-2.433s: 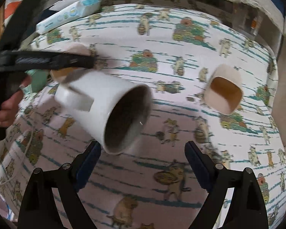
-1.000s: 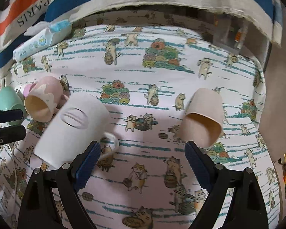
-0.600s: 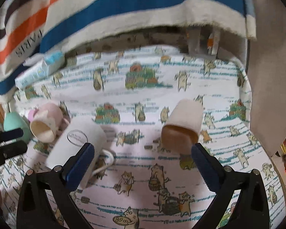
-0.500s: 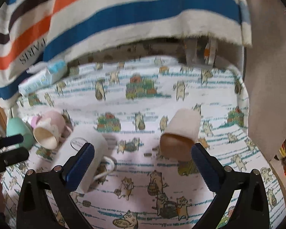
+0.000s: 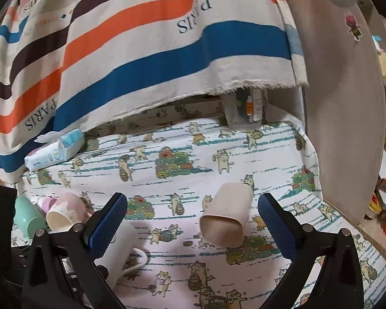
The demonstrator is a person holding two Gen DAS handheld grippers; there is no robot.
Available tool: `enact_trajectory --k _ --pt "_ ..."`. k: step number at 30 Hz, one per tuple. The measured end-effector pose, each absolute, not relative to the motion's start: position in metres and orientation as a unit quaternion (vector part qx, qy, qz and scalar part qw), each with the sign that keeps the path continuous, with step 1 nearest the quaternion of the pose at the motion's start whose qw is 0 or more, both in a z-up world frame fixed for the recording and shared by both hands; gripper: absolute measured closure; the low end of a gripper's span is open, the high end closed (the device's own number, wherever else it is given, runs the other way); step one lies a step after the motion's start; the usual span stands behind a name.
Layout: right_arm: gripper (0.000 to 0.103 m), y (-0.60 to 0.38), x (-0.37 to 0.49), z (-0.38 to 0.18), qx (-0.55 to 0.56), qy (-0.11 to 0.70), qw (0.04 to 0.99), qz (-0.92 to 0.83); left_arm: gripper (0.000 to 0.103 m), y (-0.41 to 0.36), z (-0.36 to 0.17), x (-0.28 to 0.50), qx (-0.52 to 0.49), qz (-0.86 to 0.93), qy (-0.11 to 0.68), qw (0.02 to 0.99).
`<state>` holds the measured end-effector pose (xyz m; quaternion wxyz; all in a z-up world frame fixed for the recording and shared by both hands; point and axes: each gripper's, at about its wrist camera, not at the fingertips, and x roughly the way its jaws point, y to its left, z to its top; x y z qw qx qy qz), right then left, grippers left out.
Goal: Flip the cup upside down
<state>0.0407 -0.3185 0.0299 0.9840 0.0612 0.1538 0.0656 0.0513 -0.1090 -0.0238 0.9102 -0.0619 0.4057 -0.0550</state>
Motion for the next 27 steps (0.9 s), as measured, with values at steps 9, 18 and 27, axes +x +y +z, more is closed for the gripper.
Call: enact_trajectory --k 9,18,27 --pt "0.001 -0.322 0.047 0.019 0.069 0.171 0.981 0.065 0.012 -0.109 -0.038 0.058 -0.060 -0.038 0.416 0.906" --pt "0.001 -0.321 0.048 0.016 0.066 0.179 0.980 0.057 0.026 -0.113 -0.034 0.049 -0.050 -0.057 0.407 0.910" --pt "0.001 -0.315 0.052 0.012 0.047 0.194 0.978 0.064 0.026 -0.105 -0.008 0.037 -0.039 -0.072 0.368 0.926"
